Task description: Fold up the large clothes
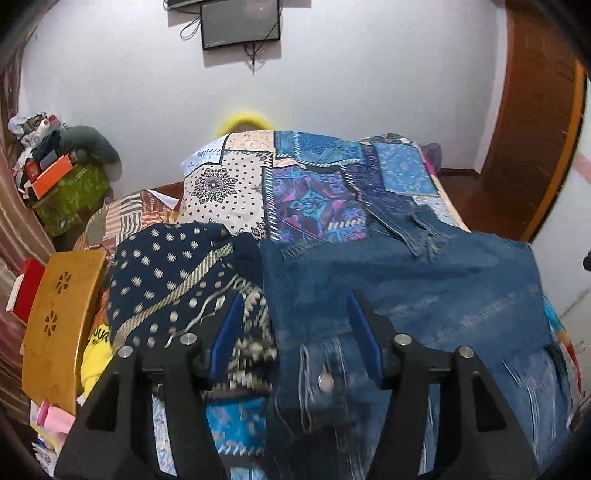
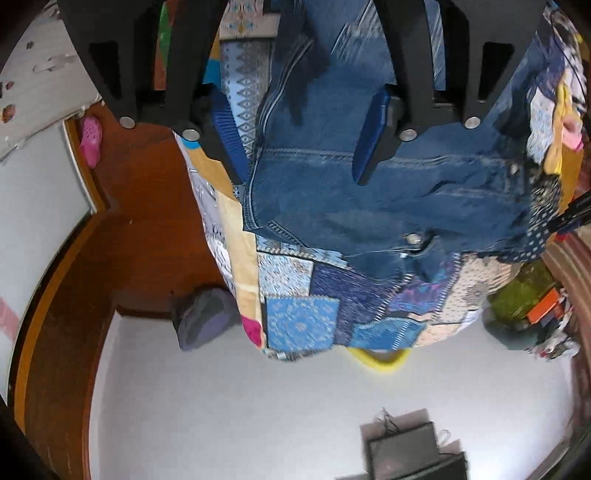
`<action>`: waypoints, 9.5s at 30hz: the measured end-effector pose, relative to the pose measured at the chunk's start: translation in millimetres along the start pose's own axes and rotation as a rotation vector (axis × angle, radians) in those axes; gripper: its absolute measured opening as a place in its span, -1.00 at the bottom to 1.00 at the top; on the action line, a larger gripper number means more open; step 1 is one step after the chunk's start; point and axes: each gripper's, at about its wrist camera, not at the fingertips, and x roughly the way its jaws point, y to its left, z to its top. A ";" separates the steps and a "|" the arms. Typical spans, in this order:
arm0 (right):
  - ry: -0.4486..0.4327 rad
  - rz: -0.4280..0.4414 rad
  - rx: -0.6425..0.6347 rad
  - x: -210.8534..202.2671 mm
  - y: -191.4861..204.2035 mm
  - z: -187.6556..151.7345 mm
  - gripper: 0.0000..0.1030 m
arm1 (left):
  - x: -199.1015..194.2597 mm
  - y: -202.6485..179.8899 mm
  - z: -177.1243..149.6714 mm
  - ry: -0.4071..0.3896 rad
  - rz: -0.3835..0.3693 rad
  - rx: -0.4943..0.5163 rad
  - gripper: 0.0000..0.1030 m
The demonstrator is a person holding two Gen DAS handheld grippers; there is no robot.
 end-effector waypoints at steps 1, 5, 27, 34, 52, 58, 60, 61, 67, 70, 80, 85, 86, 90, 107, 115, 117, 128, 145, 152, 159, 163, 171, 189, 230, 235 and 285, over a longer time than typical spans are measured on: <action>-0.001 0.006 -0.010 -5.3 3.5 -2.4 0.10 | -7.2 -1.1 -4.7 0.001 -0.002 0.005 0.30; -0.010 0.013 -0.034 -22.4 12.3 -14.8 0.20 | -27.0 -0.9 -22.5 0.028 -0.014 0.015 0.44; 0.245 -0.020 0.074 -4.8 7.5 -155.3 0.28 | 14.9 43.6 -198.4 0.459 -0.163 -0.213 0.74; 0.298 0.037 0.190 -0.3 -0.9 -184.1 0.29 | 27.5 33.0 -229.5 0.513 -0.285 -0.278 0.75; 0.205 0.220 0.379 10.6 1.4 -186.7 -0.77 | -10.1 27.3 -231.9 0.428 -0.474 -0.355 -0.34; 0.115 0.276 0.331 -7.4 8.8 -152.7 -0.83 | -44.7 21.3 -183.7 0.266 -0.450 -0.282 -0.73; 0.079 0.304 0.325 -14.3 7.5 -133.9 -0.84 | -55.6 21.3 -160.8 0.204 -0.456 -0.283 -0.74; 0.061 0.315 0.325 -16.9 6.6 -126.4 -0.84 | -60.7 21.1 -149.8 0.178 -0.460 -0.285 -0.74; -0.036 0.322 0.282 -20.4 8.1 -69.8 -0.85 | -66.6 28.0 -75.8 0.046 -0.471 -0.287 -0.74; -0.075 0.311 0.281 -12.9 3.1 -41.2 -0.85 | -56.5 31.2 -32.4 0.005 -0.497 -0.335 -0.74; -0.037 0.181 0.407 75.1 -40.8 10.7 -0.85 | 47.8 50.4 23.0 0.005 -0.299 -0.375 -0.74; 0.084 0.160 0.453 142.4 -49.7 -3.0 -0.85 | 123.7 47.4 0.8 0.154 -0.243 -0.405 -0.74; 0.088 0.159 0.457 145.6 -50.5 -4.2 -0.85 | 129.1 47.7 -1.3 0.156 -0.242 -0.402 -0.74; 0.082 0.136 0.417 145.5 -48.3 -7.6 -0.85 | 131.7 38.1 0.6 0.147 -0.215 -0.307 -0.72; 0.034 -0.021 0.037 57.5 15.4 -3.1 -0.07 | 30.7 -31.5 -3.0 0.014 -0.117 0.072 0.22; 0.012 0.047 -0.090 33.5 57.0 -24.1 0.15 | 24.1 -62.1 -27.4 0.066 -0.164 0.109 0.23; 0.034 0.079 -0.097 38.0 65.4 -29.5 0.15 | 27.2 -70.6 -37.0 0.089 -0.187 0.126 0.23; 0.237 0.158 -0.091 102.8 93.1 -49.5 0.15 | 94.5 -94.5 -71.6 0.296 -0.236 0.169 0.23; 0.160 -0.003 -0.103 159.0 78.8 35.5 0.22 | 169.1 -92.3 41.6 0.178 -0.085 0.187 0.22; 0.169 0.047 0.125 166.0 42.2 48.8 0.22 | 166.2 -75.0 65.3 0.129 -0.083 0.054 0.22; 0.177 0.064 -0.007 139.4 65.9 27.5 0.22 | 140.3 -83.0 38.8 0.139 -0.083 0.129 0.22; 0.167 0.085 -0.066 123.7 75.7 23.4 0.22 | 122.0 -83.9 16.7 0.165 -0.115 0.135 0.32; 0.227 0.020 -0.213 121.1 90.0 -4.0 0.26 | 115.6 -61.5 -37.2 0.265 -0.112 0.068 0.32; 0.237 -0.030 -0.127 89.2 58.0 -36.3 0.46 | 40.4 21.2 -103.1 0.167 0.007 -0.227 0.33; 0.204 0.093 -0.076 84.9 84.8 -13.5 0.46 | 66.0 -13.6 -39.0 0.034 -0.273 -0.637 -0.69; 0.172 0.094 -0.090 80.3 96.6 8.4 0.46 | 23.9 -9.1 -0.4 -0.080 -0.361 -0.569 -0.74; 0.153 0.132 0.178 51.6 -27.8 -32.6 0.46 | 26.0 -226.6 -53.4 0.188 -0.586 0.100 -0.24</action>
